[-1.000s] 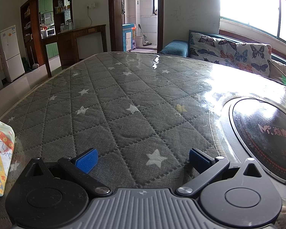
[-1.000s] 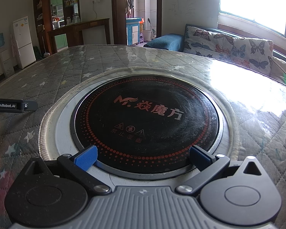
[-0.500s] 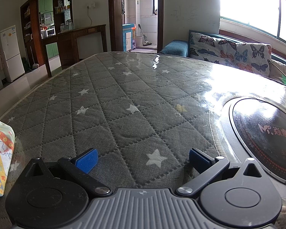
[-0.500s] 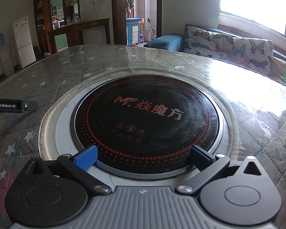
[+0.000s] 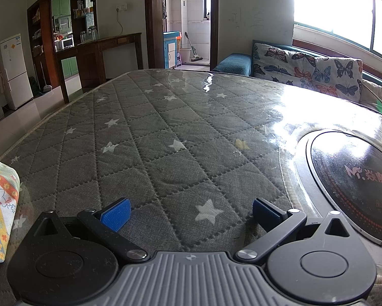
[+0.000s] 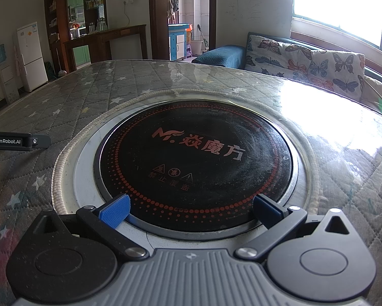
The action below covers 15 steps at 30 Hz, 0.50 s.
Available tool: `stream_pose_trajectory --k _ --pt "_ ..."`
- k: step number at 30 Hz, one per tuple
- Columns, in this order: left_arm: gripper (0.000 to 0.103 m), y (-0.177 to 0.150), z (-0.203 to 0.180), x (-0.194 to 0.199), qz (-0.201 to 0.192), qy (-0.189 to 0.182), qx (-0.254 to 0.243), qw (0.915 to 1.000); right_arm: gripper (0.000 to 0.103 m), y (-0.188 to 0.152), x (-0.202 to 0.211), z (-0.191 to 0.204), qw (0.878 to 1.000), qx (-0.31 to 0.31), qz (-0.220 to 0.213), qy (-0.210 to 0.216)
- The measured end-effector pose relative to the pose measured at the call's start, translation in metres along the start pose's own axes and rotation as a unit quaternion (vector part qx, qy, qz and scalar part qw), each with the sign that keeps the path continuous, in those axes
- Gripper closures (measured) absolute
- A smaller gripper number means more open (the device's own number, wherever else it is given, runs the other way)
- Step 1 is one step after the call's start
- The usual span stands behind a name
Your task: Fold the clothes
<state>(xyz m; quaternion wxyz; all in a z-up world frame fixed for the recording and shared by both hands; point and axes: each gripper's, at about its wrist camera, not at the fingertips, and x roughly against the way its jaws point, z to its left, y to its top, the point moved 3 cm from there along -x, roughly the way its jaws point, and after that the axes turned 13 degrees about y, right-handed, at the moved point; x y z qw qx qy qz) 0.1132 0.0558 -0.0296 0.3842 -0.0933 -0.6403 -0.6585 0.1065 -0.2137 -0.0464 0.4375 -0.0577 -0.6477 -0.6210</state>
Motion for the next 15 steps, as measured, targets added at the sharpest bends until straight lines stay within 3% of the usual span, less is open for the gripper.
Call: stream_pose_trajectory --k 15 --pt "0.000 0.0004 0.0014 -0.0011 0.000 0.000 0.000 1.0000 0.000 0.0000 0.0002 0.0000 1.000 0.000 0.000 0.000"
